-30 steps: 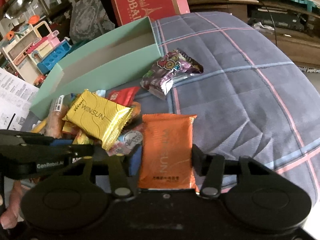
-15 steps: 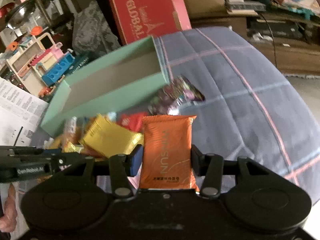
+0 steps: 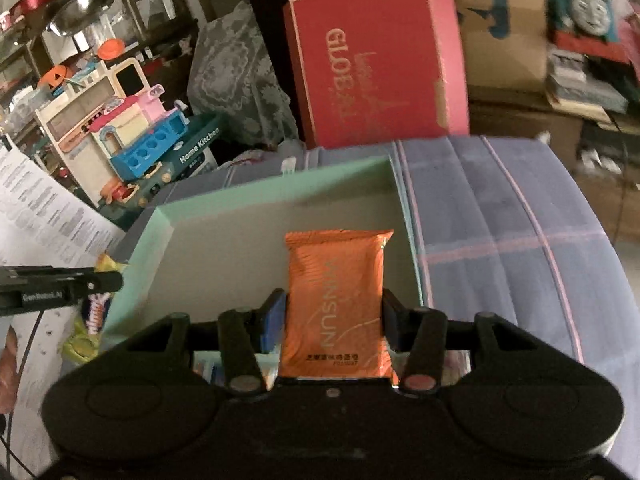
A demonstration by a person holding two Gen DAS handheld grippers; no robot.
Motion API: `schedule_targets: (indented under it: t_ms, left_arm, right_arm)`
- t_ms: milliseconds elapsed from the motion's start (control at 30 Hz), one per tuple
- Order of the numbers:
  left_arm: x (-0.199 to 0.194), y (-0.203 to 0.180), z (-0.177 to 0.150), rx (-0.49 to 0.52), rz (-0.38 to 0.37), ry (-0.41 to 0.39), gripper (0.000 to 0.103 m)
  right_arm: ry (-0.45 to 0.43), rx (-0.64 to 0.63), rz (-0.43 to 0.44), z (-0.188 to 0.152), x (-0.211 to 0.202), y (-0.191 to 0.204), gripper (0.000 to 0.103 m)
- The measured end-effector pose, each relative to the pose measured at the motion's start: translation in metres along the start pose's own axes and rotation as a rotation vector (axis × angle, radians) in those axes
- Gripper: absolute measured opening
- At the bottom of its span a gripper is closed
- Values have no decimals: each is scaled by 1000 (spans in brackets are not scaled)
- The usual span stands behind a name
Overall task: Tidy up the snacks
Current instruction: 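Carry both snacks into the mint-green tray and open both tools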
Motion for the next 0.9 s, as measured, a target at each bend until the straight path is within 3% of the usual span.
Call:
schedule_targets:
  t_ms: [200,500,567,600,633,667,700,900]
  left_arm:
    - [65,38,45,-33,71,30,23]
    - [133,61,55,-33,153,74,25]
    - [136,62,55,-36,184,74,54]
    - [135,62,55,-38,199,69,81]
    - [133,61,54,-35,211,54,96]
    - [130,58,54,-23,217,35,99]
    - [127,54,52,-11,217,28,102]
    - [104,36,33,5,173,60,103]
  right_arm:
    - [26,-39,-20,46,64,8,49]
    - [55,-28,-55,71,141,-2,52]
    - [38,-15,-59,73,145,-4,56]
    - [32,-5,-54,74,145,-4,72]
    - [21,7,-44,73,141,-3,82]
    - [7,17,-36,72,136,-4,98]
    - [-9,23,-30,71,131,-5,103]
    - [-21,10,-8,60,105,2,103]
Point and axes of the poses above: each gripper's, at about its wrist camera, not at the fingertips, and x roughly the way its jaws point, y to its left, z to its top, the point moved 5 cm from there along x, roughly the way its jaws point, and after that the axes turned 6 degrees about x, right-handed, at the moved point
